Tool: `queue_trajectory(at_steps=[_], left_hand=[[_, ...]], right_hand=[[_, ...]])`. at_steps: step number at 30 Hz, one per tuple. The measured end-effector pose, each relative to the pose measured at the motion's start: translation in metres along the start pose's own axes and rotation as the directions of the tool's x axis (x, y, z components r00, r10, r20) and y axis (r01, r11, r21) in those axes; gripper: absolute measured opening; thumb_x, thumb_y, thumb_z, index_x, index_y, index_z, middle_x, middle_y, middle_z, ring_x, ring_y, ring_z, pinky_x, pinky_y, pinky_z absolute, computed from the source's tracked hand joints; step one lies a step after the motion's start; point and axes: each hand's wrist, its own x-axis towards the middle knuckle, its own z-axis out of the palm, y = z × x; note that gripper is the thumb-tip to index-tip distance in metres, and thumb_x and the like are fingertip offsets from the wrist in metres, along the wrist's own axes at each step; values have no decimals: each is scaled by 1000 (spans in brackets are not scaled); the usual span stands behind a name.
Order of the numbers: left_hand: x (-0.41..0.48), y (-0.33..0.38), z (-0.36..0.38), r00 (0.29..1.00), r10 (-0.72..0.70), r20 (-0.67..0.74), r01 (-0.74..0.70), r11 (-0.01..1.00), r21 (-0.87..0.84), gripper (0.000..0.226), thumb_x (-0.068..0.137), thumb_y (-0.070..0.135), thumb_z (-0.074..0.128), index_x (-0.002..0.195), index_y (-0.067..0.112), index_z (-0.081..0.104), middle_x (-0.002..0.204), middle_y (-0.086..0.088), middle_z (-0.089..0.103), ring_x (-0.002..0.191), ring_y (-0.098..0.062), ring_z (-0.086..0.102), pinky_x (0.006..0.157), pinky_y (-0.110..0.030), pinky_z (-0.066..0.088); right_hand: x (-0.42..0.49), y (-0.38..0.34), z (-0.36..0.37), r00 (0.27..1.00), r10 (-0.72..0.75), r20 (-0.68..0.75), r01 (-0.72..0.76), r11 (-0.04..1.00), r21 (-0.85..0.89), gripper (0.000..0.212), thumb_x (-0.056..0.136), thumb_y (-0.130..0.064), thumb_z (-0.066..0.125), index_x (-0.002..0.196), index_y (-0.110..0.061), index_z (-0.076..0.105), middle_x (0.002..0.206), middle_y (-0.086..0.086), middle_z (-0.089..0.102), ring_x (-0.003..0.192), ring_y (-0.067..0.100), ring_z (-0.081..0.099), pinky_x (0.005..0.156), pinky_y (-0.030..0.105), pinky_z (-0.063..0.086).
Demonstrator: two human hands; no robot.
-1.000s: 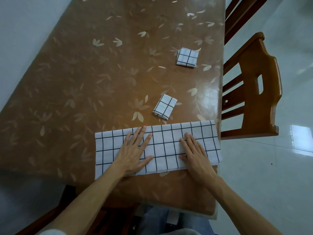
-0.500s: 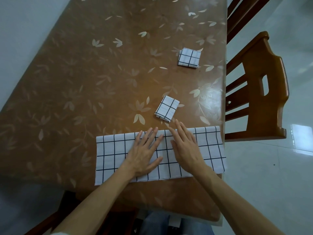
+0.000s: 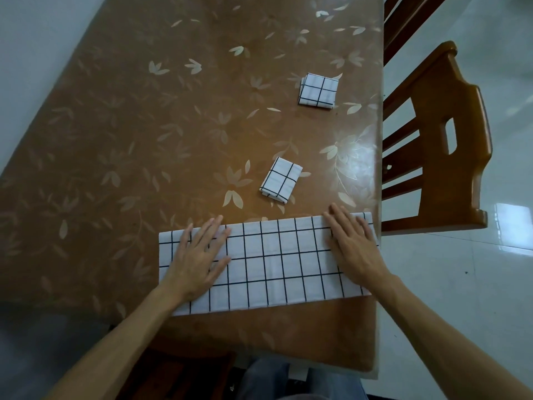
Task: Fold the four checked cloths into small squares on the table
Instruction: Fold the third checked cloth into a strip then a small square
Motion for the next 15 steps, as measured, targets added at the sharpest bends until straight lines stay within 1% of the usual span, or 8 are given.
queue_trajectory(at_steps=[2,4,5,7,9,11,12,15], left_hand=[[7,-7,-12,996,19,-92,-24,998,-51,61,98,51,42,148,16,41,147,-10,44,137,-25,40,117,-48,27],[20,-8,-27,993,21,-117,-34,993,-111,61,89,47,64,139,15,51,121,-4,57,112,-21,51,101,-37,39],[26,-8,-34,996,5,-92,-19,988,-151,61,83,46,72,134,18,54,112,0,58,103,-18,51,93,-32,40],[37,-8,-44,1000,-22,-3,21,981,-191,47,78,46,78,117,24,61,98,8,56,91,-13,49,81,-28,37],[41,-5,-48,1000,-9,21,12,988,-154,31,76,40,82,96,24,64,89,8,53,84,-13,45,73,-29,35],[37,-2,-49,997,47,-54,-53,992,-114,25,71,22,87,82,20,64,84,5,54,78,-16,46,67,-29,38],[33,-1,-50,992,74,-102,-84,991,-107,26,68,14,85,79,19,62,83,3,55,75,-17,47,65,-29,41],[14,7,-56,962,151,-226,-166,985,-52,24,68,5,78,81,15,59,84,0,56,73,-19,50,66,-33,48]], right_hand=[[6,2,-17,999,-46,-28,47,999,4,54,99,-39,43,150,-25,31,158,4,29,146,24,20,119,42,11],[20,-3,-34,998,-56,16,55,998,39,54,92,-30,61,141,-31,40,142,-1,44,135,23,32,115,40,18],[28,-5,-42,997,-56,55,54,998,45,51,89,-30,64,137,-34,44,135,-2,47,130,22,35,114,38,19],[40,-9,-53,990,-67,121,70,997,-19,43,87,-33,67,128,-33,55,124,-3,51,122,20,38,108,36,24],[43,-12,-59,990,-93,109,103,991,-83,31,86,-33,69,115,-28,63,114,-1,52,110,19,42,99,33,31],[36,-14,-63,991,-128,38,130,990,-61,18,86,-27,70,103,-24,66,109,-1,54,103,18,43,93,31,35],[30,-14,-65,989,-148,-1,147,988,-41,13,86,-23,70,98,-22,66,106,-1,56,100,18,45,92,30,37],[9,-7,-63,971,-205,-124,205,979,-6,19,79,-8,75,88,-20,63,96,-3,62,90,17,49,86,28,40]])
